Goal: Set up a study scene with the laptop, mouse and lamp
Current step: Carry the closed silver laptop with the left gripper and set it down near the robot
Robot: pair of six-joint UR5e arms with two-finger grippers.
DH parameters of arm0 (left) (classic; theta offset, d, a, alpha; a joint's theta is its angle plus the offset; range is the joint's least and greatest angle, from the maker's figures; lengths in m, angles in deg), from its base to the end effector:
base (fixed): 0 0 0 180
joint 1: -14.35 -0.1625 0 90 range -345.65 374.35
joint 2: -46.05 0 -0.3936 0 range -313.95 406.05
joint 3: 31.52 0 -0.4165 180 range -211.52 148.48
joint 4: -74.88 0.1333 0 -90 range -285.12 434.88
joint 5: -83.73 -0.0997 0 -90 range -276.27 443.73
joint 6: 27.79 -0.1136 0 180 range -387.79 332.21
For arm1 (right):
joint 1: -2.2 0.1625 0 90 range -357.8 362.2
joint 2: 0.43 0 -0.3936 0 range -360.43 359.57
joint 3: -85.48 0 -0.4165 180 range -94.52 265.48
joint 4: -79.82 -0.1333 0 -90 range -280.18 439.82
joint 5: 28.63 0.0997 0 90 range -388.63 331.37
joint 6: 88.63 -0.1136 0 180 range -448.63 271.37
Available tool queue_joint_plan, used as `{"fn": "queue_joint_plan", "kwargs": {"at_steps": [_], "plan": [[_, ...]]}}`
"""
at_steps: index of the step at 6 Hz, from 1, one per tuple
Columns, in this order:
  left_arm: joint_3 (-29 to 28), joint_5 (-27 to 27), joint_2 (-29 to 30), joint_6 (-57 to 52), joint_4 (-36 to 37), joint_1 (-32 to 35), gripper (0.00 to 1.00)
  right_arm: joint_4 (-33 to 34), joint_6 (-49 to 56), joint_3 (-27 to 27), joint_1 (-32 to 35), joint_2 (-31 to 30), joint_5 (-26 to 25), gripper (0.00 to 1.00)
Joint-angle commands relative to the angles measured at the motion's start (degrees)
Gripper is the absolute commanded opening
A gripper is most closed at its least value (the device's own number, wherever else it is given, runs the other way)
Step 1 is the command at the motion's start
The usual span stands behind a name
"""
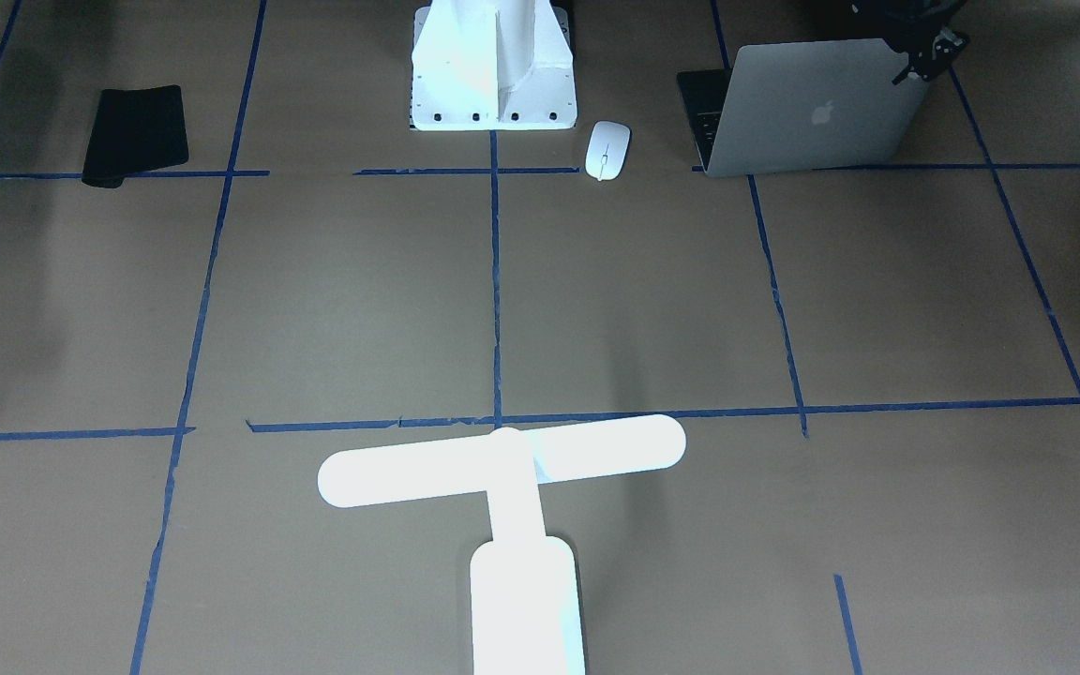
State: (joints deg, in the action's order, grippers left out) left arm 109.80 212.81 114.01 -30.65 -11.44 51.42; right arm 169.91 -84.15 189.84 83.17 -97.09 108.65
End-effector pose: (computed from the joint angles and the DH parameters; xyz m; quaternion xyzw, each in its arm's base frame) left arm 0.2370 -0.2563 0.3601 0.0512 0.3839 0.4954 0.7775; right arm -0.0255 -0.4780 0.5608 0.0449 -0.4022 -0.1339 0.9046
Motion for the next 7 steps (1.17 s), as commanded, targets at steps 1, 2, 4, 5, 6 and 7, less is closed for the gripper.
{"fn": "queue_joint_plan", "kwargs": {"at_steps": [1,2,4,5,6,7], "plan": [[-0.17,-0.06,0.06,0.83,0.01,-2.34,0.98,0.0,0.0,0.05,-0.02,-0.37,0.0,1.0],[-0.52,-0.41,0.24,0.74,0.01,-3.31,0.91,0.0,0.09,0.06,-0.02,-0.46,0.0,1.0],[-0.61,-0.76,0.76,0.57,0.01,-4.28,0.66,0.0,0.09,-0.03,-0.02,-0.46,0.0,1.0],[-0.52,-3.2,0.77,0.31,-0.25,-4.28,0.44,0.0,0.09,-0.03,-0.02,-0.46,0.0,1.0],[-0.35,-3.57,1.2,0.3,-0.25,-4.11,0.13,0.0,0.26,0.05,-0.02,-0.46,0.0,1.0],[-0.35,-4.18,1.29,0.22,-0.25,-3.67,0.0,0.0,0.26,0.06,-0.02,-0.46,0.0,1.0]]}}
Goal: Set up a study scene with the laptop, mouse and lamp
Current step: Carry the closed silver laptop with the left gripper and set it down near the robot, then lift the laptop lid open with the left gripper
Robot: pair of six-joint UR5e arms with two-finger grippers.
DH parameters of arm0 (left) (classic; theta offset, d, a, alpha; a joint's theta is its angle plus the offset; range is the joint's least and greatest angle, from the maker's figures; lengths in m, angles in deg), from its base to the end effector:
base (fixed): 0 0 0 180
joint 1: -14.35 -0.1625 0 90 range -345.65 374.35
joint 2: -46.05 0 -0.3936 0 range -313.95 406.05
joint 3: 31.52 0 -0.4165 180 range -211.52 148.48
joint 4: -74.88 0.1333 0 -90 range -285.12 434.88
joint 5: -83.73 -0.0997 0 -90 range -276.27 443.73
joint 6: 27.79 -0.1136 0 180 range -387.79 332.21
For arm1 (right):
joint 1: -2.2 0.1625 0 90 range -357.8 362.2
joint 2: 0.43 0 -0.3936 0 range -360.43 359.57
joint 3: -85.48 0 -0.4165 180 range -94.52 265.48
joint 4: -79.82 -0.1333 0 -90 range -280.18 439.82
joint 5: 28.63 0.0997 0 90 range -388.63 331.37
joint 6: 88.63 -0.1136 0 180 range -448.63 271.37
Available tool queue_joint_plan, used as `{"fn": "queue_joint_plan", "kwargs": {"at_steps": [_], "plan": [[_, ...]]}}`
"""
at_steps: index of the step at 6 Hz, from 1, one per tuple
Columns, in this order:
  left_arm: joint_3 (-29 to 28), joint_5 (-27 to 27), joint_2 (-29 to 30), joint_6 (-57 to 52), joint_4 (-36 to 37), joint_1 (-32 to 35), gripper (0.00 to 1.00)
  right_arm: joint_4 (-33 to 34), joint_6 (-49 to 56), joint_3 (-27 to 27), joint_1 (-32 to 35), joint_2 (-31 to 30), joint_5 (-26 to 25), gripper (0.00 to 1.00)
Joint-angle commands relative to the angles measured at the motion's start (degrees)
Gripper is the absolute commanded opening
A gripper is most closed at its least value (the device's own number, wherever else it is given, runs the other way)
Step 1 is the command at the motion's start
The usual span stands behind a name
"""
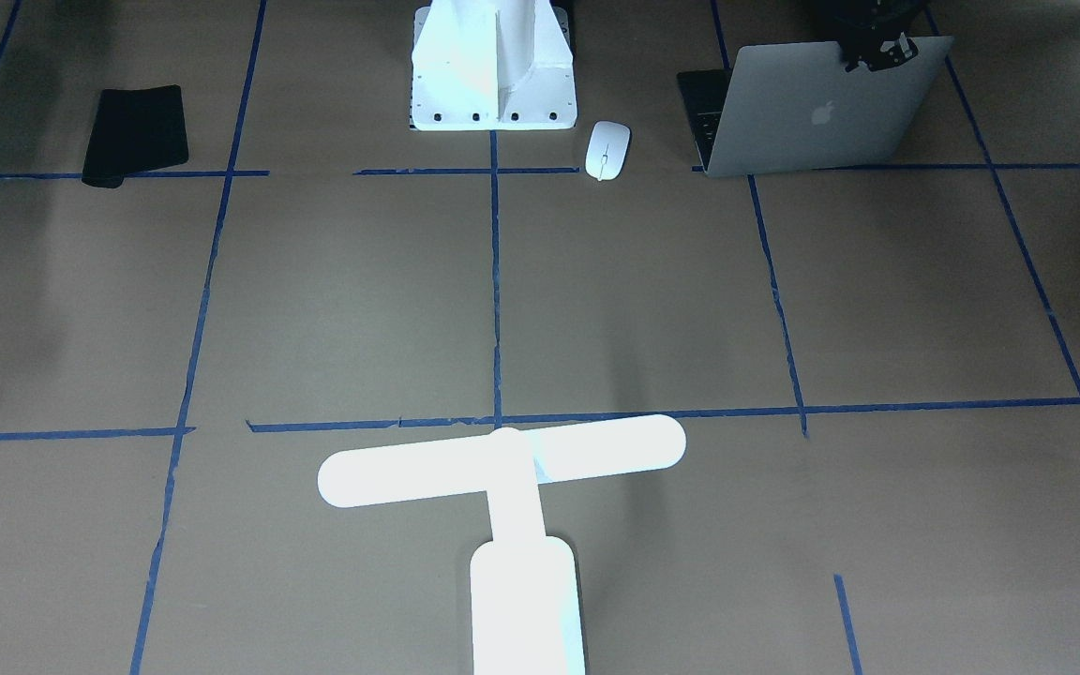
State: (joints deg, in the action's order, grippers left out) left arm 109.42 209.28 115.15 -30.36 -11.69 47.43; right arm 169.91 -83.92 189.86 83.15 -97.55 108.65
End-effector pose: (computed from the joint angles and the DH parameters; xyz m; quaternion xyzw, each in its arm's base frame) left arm 0.2571 -0.2478 0.3597 0.0593 0.3644 0.5208 0.7697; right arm -0.0252 -0.4749 0.5645 0.0421 -0.4021 -0.1344 0.9047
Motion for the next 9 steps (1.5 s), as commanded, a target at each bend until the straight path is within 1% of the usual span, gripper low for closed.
{"fn": "queue_joint_plan", "kwargs": {"at_steps": [1,2,3,4,5,6,7,8,9], "plan": [[0.3,-2.65,1.21,0.01,-0.01,0.41,0.0,0.0,0.04,0.03,0.0,0.0,0.0,1.0],[0.99,-2.67,2.61,0.01,0.25,1.28,0.0,0.0,0.13,-0.06,0.0,0.0,0.0,1.0],[0.83,-2.94,4.89,-0.16,0.26,4.42,0.0,0.0,0.04,-0.06,0.0,0.0,0.0,1.0],[-0.57,-4.16,8.74,-4.34,0.34,7.93,0.0,0.0,0.04,0.03,0.0,0.0,0.0,1.0],[-3.71,-5.82,12.26,-5.08,0.35,8.49,0.0,0.0,-0.13,0.03,0.0,0.0,0.0,1.0],[-5.92,-5.93,17.69,-5.95,3.39,8.93,0.0,-0.09,-0.13,0.03,0.0,0.0,0.0,1.0],[-7.25,-6.01,25.48,-14.06,12.64,12.59,0.0,0.0,-0.13,0.03,0.0,0.0,0.09,1.0],[-9.52,-6.01,33.65,-18.4,20.83,15.41,0.0,-0.09,-0.13,0.03,0.0,0.0,0.09,1.0],[-16.59,-6.01,41.57,-18.79,23.09,15.52,0.0,-0.09,-0.22,0.2,0.0,0.0,0.17,1.0]]}}
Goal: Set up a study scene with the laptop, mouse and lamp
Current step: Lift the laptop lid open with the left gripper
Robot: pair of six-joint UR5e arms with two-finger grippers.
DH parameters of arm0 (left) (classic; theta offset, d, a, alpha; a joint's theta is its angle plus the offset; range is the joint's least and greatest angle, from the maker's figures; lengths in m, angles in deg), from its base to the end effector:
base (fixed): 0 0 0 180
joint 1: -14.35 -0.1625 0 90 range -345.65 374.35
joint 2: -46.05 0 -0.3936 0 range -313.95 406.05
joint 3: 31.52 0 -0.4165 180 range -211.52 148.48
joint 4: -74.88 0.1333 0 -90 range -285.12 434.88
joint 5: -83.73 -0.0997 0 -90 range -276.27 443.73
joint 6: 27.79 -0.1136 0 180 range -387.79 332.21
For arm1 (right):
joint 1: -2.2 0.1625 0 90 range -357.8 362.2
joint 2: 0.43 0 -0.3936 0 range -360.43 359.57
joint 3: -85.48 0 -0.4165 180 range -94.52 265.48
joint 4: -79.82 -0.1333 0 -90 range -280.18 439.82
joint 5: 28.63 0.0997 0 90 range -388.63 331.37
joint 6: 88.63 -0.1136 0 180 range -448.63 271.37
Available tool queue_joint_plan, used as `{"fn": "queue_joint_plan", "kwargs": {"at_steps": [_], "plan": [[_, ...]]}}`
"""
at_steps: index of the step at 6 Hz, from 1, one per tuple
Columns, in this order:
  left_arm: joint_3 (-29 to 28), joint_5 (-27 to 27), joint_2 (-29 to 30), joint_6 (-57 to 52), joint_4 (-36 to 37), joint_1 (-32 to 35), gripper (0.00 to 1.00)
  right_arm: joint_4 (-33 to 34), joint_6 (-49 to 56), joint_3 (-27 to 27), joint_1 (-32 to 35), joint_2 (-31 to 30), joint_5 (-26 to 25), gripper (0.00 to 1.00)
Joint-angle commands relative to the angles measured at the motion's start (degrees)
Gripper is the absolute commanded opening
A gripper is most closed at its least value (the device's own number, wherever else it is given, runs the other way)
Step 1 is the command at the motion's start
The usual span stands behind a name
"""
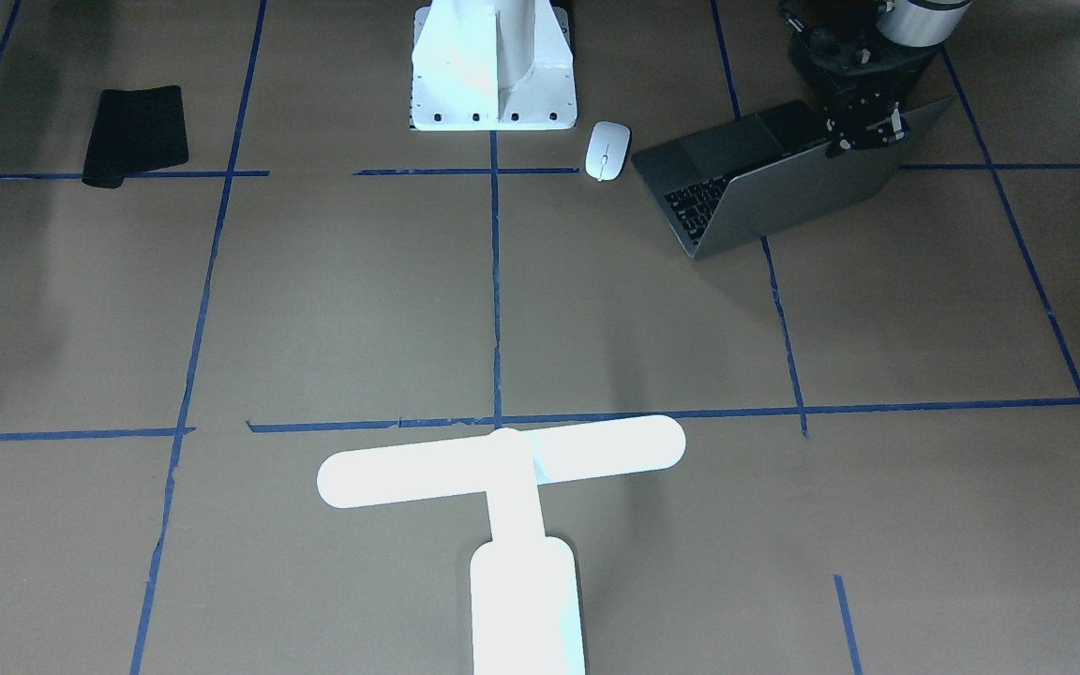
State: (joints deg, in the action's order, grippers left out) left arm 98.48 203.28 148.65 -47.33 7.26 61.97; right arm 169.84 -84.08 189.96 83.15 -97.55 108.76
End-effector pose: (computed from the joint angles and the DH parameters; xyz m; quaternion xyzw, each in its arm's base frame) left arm 0.2629 -0.4028 0.2510 0.1983 0.2912 0.5372 0.7663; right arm -0.0253 -0.4749 0.5632 0.0428 -0.4030 -0.1337 0.9043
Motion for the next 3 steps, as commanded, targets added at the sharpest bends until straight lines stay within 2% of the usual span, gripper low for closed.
{"fn": "queue_joint_plan", "kwargs": {"at_steps": [1,3], "plan": [[-9.63,-0.11,12.84,-3.57,4.07,1.33,0.0,-0.02,-0.06,0.2,0.0,0.0,0.07,1.0],[-21.04,0.15,24.27,-10.5,1.98,1.34,0.0,0.07,-0.32,0.98,0.0,0.0,0.16,1.0]]}}
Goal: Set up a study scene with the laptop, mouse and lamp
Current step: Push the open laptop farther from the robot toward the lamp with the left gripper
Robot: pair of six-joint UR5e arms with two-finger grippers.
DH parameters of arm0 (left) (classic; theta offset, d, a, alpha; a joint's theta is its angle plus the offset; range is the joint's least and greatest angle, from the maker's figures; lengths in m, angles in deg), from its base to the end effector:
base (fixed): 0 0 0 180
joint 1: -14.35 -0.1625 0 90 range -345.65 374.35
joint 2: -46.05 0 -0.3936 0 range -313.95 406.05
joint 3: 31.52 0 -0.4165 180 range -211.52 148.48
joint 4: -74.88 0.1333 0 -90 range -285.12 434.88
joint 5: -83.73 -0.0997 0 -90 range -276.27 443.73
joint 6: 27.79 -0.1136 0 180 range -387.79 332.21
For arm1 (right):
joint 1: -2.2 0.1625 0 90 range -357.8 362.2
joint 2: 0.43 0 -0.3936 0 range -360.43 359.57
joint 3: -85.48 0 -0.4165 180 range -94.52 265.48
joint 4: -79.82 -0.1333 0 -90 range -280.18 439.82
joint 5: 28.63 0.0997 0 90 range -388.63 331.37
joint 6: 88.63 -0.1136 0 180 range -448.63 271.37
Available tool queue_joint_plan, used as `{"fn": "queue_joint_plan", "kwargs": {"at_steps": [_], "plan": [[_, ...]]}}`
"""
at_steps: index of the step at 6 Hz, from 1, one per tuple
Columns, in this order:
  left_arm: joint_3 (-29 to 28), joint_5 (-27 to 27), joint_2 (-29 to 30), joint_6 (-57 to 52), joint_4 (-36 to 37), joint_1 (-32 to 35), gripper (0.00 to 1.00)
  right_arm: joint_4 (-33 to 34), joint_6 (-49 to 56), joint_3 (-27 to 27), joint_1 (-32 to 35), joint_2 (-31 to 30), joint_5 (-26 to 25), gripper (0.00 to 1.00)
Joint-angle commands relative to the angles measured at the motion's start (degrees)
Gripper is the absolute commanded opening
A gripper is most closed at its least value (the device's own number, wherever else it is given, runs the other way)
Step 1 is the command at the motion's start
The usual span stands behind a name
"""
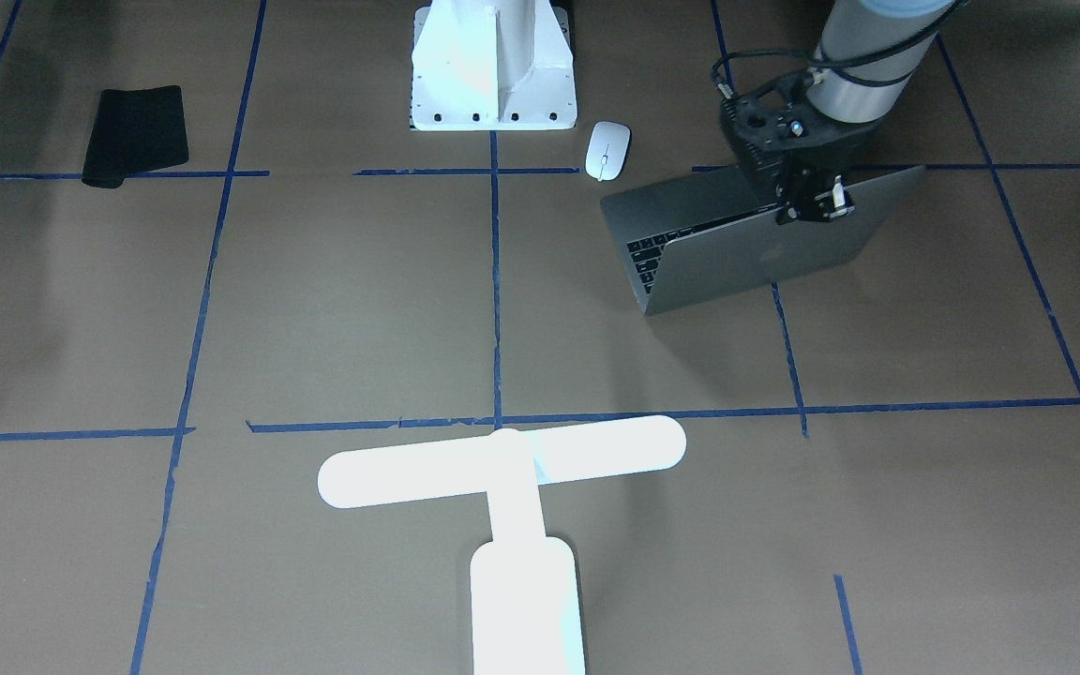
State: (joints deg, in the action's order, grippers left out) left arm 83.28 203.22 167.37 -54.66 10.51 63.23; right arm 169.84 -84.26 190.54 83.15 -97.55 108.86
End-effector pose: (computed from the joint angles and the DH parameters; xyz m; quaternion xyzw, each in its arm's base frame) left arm 0.3184 -0.4824 0.1876 0.2219 0.2752 0.5772 0.7361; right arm -0.0255 -0.4750 0.5578 0.0468 -0.4040 -0.1343 0.9037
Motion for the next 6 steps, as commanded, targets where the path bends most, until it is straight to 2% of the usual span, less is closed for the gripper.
{"fn": "queue_joint_plan", "kwargs": {"at_steps": [1,2,3,5,6], "plan": [[-13.13,0.4,8.29,-2.59,-10.68,-0.09,0.0,0.07,-0.15,0.41,-0.09,0.0,0.06,1.0],[-19.38,0.66,10.92,-0.67,-18.0,-0.53,0.0,0.07,-0.15,0.41,0.0,0.0,0.06,1.0],[-23.36,0.75,15.21,0.48,-18.25,-0.53,0.0,0.07,-0.15,0.41,0.0,0.0,0.06,1.0],[-27.95,0.58,19.19,1.37,-19.04,-0.62,0.0,0.07,-0.23,0.58,0.0,-0.17,0.06,1.0],[-31.02,0.57,20.78,1.64,-22.69,-0.62,0.0,0.07,-0.23,0.58,0.0,-0.26,0.24,1.0]]}}
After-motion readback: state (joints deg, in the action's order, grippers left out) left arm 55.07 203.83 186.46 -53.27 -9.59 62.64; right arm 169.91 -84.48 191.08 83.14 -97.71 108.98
